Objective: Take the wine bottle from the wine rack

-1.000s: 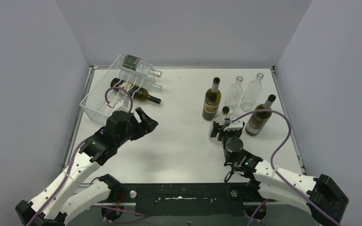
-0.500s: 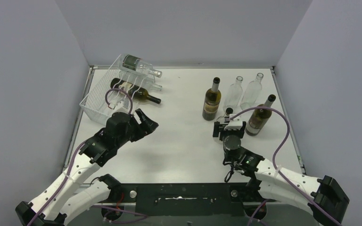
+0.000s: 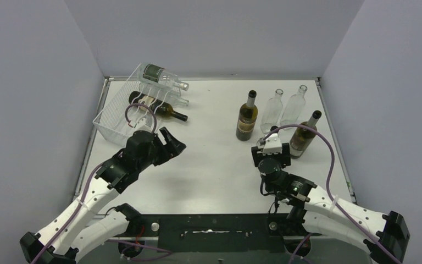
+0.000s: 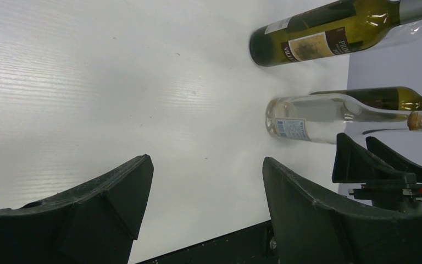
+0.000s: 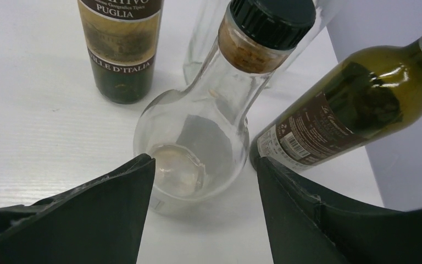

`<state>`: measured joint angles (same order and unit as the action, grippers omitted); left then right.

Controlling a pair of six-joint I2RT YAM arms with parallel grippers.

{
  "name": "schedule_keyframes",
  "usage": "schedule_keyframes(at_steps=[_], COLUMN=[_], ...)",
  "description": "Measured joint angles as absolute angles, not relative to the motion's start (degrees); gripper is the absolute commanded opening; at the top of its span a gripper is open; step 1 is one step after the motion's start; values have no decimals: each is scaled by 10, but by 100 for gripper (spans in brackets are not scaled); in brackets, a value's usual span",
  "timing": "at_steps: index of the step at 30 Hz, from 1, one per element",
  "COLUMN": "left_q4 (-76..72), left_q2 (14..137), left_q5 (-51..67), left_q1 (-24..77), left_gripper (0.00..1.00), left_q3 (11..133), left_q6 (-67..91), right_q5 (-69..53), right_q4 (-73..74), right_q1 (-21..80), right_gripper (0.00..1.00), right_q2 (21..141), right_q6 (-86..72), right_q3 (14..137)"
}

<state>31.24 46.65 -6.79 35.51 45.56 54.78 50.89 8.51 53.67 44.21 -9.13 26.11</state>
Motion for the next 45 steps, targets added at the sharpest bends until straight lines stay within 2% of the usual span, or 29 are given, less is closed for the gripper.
schedule_keyframes(at_steps=[6,7,8,14,18,21,27,33,39,45], left_q4=[312,310,309,303,302,317,329,309,258,203], left_q2=[472,473,474,493,516,560,661,731,808,861], left_q5=[-68,-67,-67,-66,-68,-84,-133,-182,-201,-245], left_q1=[355,355,355,355,355,355,355,354,330,311], left_gripper=[73,73,73,73,73,73,71,71,72,68], left_q3=[456,456,456,456,456,474,534,566,597,603], left_q6=[548,548,548,546,533,508,455,423,428,465], right_q5=[508,503,497,462,427,383,266,191,178,148], right_q4=[161,178,196,272,290,272,179,120,111,71], right_q1=[537,537,537,537,537,537,537,537,537,537], right_gripper=[68,93,99,97,98,98,98,98,98,98], right_q2=[419,419,419,409,378,333,293,363,484,550], right_q6=[-91,-91,-91,-84,-242,-283,-260,-224,-196,-189], right_q3=[269,276,284,322,319,310,274,271,319,354])
